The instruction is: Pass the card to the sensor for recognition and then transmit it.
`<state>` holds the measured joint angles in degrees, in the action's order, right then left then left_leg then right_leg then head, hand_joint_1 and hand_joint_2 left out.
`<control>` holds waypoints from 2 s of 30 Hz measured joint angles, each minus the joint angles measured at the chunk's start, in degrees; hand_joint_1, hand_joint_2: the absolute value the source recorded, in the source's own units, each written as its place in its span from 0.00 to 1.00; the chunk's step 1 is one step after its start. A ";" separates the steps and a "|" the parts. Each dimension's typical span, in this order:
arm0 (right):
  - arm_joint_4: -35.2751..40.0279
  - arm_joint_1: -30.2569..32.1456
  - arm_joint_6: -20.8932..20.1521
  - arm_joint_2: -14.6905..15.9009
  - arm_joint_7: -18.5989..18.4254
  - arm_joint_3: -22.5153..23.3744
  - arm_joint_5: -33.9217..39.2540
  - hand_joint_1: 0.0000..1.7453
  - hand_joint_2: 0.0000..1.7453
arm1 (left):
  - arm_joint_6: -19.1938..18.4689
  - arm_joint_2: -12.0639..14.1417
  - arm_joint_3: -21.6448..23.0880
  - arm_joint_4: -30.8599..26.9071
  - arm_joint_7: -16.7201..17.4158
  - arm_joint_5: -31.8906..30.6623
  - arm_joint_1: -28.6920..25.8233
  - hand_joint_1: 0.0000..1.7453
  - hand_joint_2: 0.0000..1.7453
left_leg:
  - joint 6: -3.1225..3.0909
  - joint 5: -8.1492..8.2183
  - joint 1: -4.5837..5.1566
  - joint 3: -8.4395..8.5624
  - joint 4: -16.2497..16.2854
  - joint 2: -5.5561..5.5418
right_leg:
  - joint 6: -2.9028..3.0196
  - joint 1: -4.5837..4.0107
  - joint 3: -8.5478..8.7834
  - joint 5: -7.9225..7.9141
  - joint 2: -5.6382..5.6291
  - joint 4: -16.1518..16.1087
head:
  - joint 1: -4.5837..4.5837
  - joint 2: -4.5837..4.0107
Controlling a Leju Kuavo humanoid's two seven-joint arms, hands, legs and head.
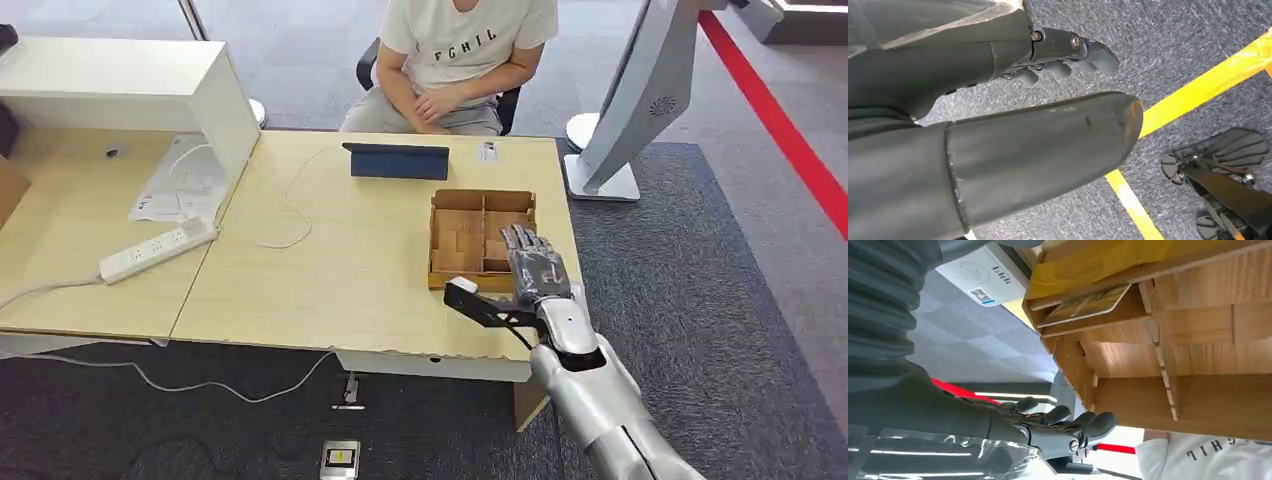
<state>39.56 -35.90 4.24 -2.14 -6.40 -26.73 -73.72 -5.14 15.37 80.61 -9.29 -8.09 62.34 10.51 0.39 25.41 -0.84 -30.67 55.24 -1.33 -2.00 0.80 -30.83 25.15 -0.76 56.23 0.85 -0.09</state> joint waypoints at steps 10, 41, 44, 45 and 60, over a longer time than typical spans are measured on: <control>-2.05 -0.48 -1.11 -0.24 1.22 0.33 0.92 0.00 1.00 | 0.55 0.00 0.22 0.02 -0.61 -0.28 -0.02 0.00 0.00 | 0.00 0.00 0.00 0.00 0.00 0.01 | 0.00 0.00 0.01 0.00 0.00 0.00 | 0.00 0.00; -3.45 -1.15 -2.08 -0.15 1.62 0.33 3.00 1.00 1.00 | 0.66 0.52 2.01 0.04 -0.96 -0.90 -0.01 0.00 0.00 | 0.00 0.00 0.00 0.02 0.00 0.01 | 0.00 0.00 0.01 0.00 0.00 0.00 | 0.00 0.00; -3.43 -1.19 -2.12 -0.17 1.62 0.31 3.32 1.00 1.00 | 0.48 0.52 2.32 0.04 -0.96 -0.55 0.00 0.00 0.00 | 0.00 0.00 0.00 0.02 0.00 0.01 | 0.00 0.00 0.01 0.00 0.00 0.00 | 0.00 0.00; -3.45 -1.19 -2.16 -0.17 1.62 0.28 3.37 1.00 1.00 | 0.48 0.52 2.36 0.04 -0.96 -0.35 -0.01 0.00 0.00 | 0.00 0.00 0.00 0.02 0.00 0.01 | 0.00 0.00 0.01 0.00 0.00 0.00 | 0.00 0.00; -2.73 -0.48 -2.30 0.31 2.58 0.13 5.35 1.00 1.00 | -0.09 0.68 2.40 0.04 -0.33 0.17 -0.02 0.00 0.00 | 0.00 0.00 0.00 0.06 0.00 0.01 | 0.00 0.00 0.03 0.00 0.00 -0.01 | 0.00 0.00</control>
<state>36.83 -36.38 1.94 -1.84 -3.83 -26.60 -68.37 -5.22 16.04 83.01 -9.25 -8.42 62.51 10.50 0.39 25.41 -0.84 -30.62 55.24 -1.32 -1.99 0.80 -30.79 25.15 -0.76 56.23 0.85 -0.09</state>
